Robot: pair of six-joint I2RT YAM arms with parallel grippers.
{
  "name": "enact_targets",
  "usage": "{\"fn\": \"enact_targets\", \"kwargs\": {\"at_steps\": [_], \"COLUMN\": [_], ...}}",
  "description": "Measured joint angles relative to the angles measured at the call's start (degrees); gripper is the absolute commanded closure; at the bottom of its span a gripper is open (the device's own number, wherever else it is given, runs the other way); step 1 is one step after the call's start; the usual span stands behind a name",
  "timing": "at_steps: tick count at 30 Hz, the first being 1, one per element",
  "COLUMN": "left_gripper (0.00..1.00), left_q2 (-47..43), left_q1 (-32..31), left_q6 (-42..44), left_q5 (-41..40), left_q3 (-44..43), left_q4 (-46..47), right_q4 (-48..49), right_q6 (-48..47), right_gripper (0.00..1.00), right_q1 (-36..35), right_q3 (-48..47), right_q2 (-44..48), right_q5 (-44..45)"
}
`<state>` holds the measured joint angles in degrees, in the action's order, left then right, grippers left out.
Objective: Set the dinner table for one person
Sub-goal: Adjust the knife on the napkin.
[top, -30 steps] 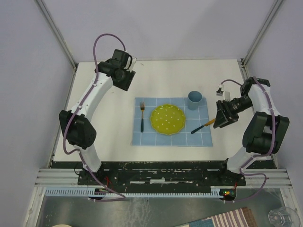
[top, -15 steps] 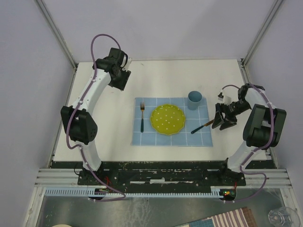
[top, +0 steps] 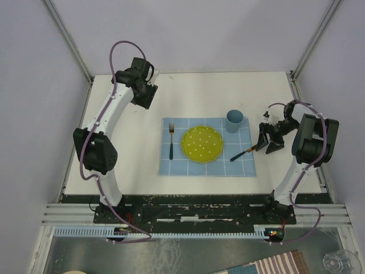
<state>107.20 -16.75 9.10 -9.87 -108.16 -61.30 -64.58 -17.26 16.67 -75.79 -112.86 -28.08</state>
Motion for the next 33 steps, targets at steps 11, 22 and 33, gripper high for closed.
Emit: {"fn": "enact_targets", "kwargs": {"at_steps": [11,22,33], "left_gripper": [0.41,0.42,0.43], "left_q2": [-1.0,-3.1,-3.5], "left_q1": [0.0,0.0,0.0], "left_q6": [0.4,0.6,0.7], "left_q5": [0.6,1.6,2.8], "left_q3": [-0.1,1.7,2.1], "left_q4": [0.0,0.4,0.5], "right_q4": [2.3,0.8,1.2], "right_q6": [3.5,4.1,4.9], "right_gripper": [0.32,0.37,0.38], "right_q1": [2.1,2.0,2.0], "right_q3": [-8.4,-9.8,-8.9], "right_q2": [-4.5,-6.1,-6.1], "right_q5": [0.2,-2.8,-3.1]}}
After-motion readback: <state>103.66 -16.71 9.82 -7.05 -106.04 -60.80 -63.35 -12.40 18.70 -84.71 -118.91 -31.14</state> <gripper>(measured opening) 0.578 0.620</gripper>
